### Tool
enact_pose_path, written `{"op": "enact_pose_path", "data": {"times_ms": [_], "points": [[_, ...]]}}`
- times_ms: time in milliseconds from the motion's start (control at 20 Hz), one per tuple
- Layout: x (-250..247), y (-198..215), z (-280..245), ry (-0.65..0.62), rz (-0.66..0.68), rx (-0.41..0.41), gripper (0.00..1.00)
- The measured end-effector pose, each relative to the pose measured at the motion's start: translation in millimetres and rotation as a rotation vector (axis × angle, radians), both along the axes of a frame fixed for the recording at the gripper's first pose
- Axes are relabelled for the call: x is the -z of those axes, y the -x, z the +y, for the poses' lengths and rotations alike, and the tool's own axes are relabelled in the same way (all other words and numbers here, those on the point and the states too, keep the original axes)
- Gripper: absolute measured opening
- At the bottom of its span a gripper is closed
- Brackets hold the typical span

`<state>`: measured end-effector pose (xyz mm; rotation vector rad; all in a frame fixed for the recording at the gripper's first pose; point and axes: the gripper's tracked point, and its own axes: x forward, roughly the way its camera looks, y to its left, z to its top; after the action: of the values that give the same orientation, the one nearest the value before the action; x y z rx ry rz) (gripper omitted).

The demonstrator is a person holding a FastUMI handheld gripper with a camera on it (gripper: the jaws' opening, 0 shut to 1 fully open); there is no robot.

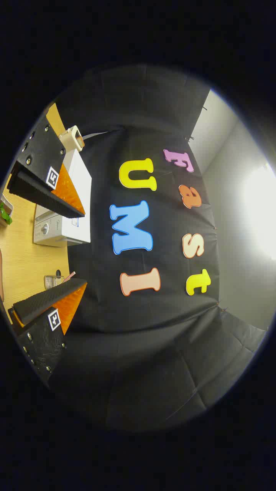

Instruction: Open the microwave, put the food inside, and close the microwave door.

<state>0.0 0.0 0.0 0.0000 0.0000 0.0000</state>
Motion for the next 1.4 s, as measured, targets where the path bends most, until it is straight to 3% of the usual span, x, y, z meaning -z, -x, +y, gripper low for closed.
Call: {"op": "enact_pose_path", "data": {"times_ms": [800,1400], "points": [[24.3,-10.8,28.7,-0.01,0.021,-0.045,0.97],[116.3,-94.6,109.9,-0.034,0.055,-0.132,0.98]]}}
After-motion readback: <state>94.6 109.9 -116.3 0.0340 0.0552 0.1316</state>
